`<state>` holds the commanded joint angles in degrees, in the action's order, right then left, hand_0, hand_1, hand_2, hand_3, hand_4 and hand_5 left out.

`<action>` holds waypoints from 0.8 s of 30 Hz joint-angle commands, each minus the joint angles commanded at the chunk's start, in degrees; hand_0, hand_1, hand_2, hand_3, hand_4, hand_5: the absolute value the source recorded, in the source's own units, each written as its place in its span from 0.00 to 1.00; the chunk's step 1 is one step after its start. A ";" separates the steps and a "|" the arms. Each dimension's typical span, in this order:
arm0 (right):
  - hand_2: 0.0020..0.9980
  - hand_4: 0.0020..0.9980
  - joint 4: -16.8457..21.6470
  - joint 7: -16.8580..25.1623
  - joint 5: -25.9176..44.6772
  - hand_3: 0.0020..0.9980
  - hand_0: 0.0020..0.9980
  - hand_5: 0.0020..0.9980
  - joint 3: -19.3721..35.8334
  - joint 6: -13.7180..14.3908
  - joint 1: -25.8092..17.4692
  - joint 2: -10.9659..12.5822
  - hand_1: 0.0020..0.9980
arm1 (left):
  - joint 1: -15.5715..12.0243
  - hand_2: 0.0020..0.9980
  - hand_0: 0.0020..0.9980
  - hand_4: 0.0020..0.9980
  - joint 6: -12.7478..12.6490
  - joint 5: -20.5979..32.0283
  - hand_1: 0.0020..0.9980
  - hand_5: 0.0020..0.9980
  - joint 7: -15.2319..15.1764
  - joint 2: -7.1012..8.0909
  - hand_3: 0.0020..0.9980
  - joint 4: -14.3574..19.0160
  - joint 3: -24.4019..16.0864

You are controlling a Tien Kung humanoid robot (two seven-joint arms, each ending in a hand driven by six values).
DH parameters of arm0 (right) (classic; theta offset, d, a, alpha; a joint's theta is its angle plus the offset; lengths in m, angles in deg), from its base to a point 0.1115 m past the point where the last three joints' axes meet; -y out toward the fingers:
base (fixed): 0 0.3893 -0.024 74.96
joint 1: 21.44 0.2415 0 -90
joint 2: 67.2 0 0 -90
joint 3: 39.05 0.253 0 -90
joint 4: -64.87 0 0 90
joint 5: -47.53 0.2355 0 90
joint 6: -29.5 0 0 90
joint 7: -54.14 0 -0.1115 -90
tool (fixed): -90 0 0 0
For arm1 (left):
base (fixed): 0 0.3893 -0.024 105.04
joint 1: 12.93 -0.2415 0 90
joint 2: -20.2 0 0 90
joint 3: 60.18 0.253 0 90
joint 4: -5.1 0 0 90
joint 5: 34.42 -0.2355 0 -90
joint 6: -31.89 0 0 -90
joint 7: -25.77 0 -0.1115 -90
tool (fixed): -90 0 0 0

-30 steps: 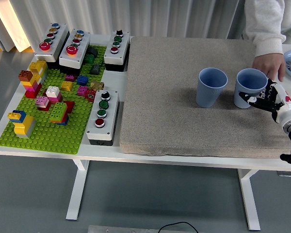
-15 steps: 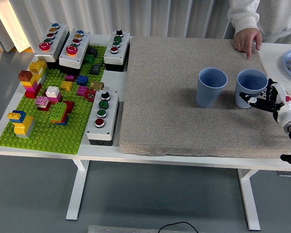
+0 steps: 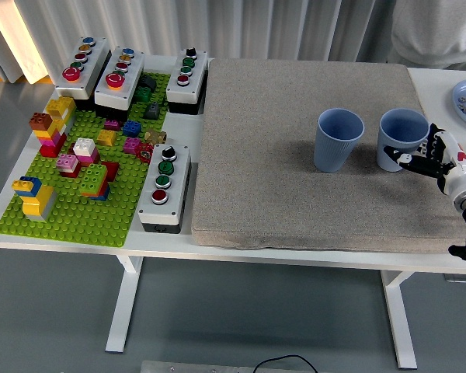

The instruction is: Pick cup pour cup place

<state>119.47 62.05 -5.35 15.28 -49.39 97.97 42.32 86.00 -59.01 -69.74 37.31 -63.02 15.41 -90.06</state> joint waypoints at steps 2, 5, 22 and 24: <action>0.69 0.69 -0.03 0.01 -0.06 0.67 0.86 0.11 0.04 -0.02 -0.04 0.05 0.78 | 0.03 0.85 0.75 0.55 -0.01 0.00 0.79 0.93 -0.02 -0.01 0.64 0.00 -0.03; 0.69 0.69 -0.13 0.02 -0.05 0.67 0.86 0.11 0.09 -0.04 -0.07 0.02 0.78 | 0.05 0.85 0.75 0.55 -0.01 -0.04 0.79 0.93 -0.03 -0.02 0.64 0.00 -0.06; 0.77 0.69 -1.01 -0.73 0.18 0.78 0.87 0.11 0.68 -1.44 -0.27 -0.16 0.81 | 0.18 0.85 0.75 0.55 0.04 -0.39 0.79 0.93 0.02 -0.02 0.64 0.00 -0.29; 0.84 0.71 -1.13 -1.01 -0.04 0.86 0.88 0.11 0.81 -1.89 -0.26 -0.16 0.84 | 0.15 0.85 0.75 0.55 0.03 -0.47 0.79 0.93 0.01 -0.02 0.64 0.00 -0.36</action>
<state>118.34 61.03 -5.39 16.09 -51.27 97.71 42.16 86.15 -58.98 -70.21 37.32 -63.03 15.41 -90.42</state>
